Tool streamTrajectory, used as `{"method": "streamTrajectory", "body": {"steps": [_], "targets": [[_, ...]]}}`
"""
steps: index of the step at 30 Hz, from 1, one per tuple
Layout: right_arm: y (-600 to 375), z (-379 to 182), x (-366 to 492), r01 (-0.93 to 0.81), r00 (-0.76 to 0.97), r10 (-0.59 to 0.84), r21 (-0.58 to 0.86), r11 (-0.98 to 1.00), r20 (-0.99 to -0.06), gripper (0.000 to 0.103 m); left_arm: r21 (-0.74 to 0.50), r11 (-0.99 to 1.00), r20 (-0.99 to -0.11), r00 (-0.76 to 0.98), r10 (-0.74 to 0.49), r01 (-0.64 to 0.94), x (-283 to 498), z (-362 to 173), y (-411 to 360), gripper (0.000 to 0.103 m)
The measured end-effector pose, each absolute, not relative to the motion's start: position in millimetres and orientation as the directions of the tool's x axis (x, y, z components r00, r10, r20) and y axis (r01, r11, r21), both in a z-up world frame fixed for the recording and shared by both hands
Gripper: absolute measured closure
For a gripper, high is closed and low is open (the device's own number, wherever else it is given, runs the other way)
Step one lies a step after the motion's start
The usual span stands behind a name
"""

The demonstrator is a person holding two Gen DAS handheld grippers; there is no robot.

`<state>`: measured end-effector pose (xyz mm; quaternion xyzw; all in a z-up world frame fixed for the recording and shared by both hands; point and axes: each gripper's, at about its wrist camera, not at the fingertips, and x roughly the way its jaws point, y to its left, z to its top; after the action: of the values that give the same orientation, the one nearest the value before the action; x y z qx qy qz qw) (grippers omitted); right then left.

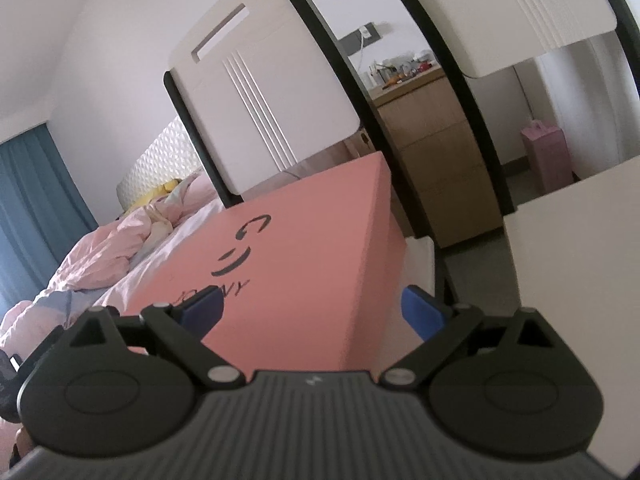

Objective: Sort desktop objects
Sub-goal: 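Carry the lid with both grippers over the open box, then lower the lid onto the box and open both grippers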

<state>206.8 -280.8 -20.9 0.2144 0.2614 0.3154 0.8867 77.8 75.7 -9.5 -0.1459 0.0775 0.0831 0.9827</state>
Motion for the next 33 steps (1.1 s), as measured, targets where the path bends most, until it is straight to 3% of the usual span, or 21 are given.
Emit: {"method": "streamTrajectory", "body": {"steps": [3, 5, 7, 12, 26, 33], "targets": [[-285, -24, 206, -0.439, 0.644, 0.683, 0.565, 0.699, -0.345, 0.011, -0.245, 0.95, -0.186, 0.971, 0.151, -0.195, 80, -11, 70, 0.0], [-284, -28, 208, -0.434, 0.612, 0.703, 0.588, 0.682, -0.363, 0.028, -0.225, 0.953, -0.192, 0.968, 0.162, -0.204, 82, -12, 68, 0.0], [-280, -30, 207, -0.438, 0.577, 0.725, 0.606, 0.664, -0.377, 0.035, -0.219, 0.952, -0.198, 0.965, 0.172, -0.215, 83, -12, 68, 0.0], [-264, -24, 200, -0.48, 0.574, 0.723, 0.558, 0.678, -0.384, 0.035, -0.198, 0.945, -0.196, 0.955, 0.221, -0.259, 87, -10, 73, 0.0], [-224, -16, 196, -0.583, 0.584, 0.746, 0.475, 0.66, -0.32, 0.034, -0.082, 0.923, -0.294, 0.894, 0.337, -0.375, 125, -3, 102, 0.0], [-234, -19, 202, -0.583, 0.551, 0.764, 0.5, 0.64, -0.336, 0.038, -0.056, 0.942, -0.331, 0.896, 0.296, -0.332, 126, -6, 100, 0.0]]}}
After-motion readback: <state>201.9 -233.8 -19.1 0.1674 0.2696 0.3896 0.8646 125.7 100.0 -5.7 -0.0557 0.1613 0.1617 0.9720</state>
